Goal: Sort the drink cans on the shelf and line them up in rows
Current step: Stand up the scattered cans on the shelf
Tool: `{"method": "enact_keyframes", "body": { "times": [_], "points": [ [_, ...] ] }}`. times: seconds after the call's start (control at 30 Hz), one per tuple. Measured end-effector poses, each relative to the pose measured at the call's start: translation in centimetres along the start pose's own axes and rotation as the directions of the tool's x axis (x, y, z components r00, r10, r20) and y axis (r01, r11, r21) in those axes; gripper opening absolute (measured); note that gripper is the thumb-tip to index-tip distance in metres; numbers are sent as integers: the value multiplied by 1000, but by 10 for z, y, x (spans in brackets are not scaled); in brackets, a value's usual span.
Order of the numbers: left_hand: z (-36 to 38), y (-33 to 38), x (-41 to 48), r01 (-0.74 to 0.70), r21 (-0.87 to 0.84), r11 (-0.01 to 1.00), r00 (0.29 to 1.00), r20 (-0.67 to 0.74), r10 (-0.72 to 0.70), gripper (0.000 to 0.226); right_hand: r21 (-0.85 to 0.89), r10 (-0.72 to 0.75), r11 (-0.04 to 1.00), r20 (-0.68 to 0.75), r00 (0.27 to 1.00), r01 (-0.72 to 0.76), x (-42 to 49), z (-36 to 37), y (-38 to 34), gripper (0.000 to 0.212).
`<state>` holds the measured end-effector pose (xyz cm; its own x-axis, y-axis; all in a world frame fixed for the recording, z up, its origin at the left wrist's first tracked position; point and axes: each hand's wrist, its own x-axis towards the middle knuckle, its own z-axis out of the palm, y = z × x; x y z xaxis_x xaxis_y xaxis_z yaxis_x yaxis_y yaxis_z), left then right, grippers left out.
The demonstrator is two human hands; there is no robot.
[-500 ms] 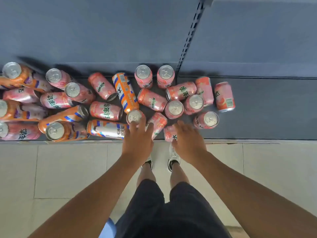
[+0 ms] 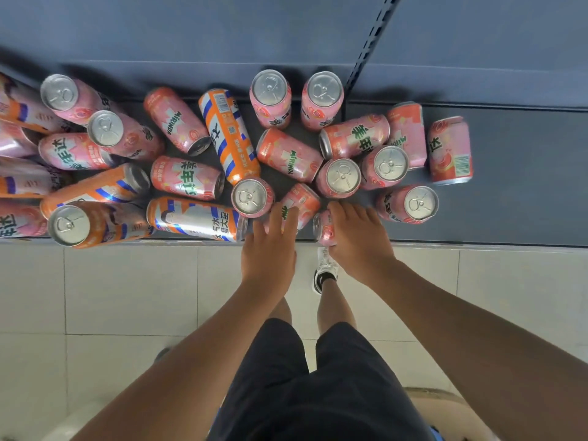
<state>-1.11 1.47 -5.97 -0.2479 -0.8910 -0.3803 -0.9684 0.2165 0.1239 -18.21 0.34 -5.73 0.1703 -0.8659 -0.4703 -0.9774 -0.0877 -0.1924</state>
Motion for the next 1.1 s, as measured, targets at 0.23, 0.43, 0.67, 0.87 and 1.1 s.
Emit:
{"method": "enact_keyframes", "body": {
  "times": [0.23, 0.43, 0.67, 0.87, 1.1],
  "points": [
    [8, 5, 16, 8, -33, 999, 1000, -26, -9, 82, 453, 202, 882, -120, 972, -128, -27, -12, 0, 67],
    [-6, 2, 15, -44, -159, 986, 999, -39, 38, 72, 743, 440, 620, -61, 896, -254, -34, -10, -3, 63],
    [-23, 9, -5, -58, -286, 956, 996, -75, 38, 58, 777, 481, 546, 17, 877, -314, -39, -12, 0, 72],
    [-36, 27, 2, -62, -243, 968, 997, -60, 49, 52, 744, 398, 598, 47, 916, -298, -42, -17, -1, 72],
    [-56, 30, 22, -19, -213, 977, 1000, 2, 20, 43, 719, 325, 642, 59, 944, -266, -43, -29, -2, 70]
  ]
}}
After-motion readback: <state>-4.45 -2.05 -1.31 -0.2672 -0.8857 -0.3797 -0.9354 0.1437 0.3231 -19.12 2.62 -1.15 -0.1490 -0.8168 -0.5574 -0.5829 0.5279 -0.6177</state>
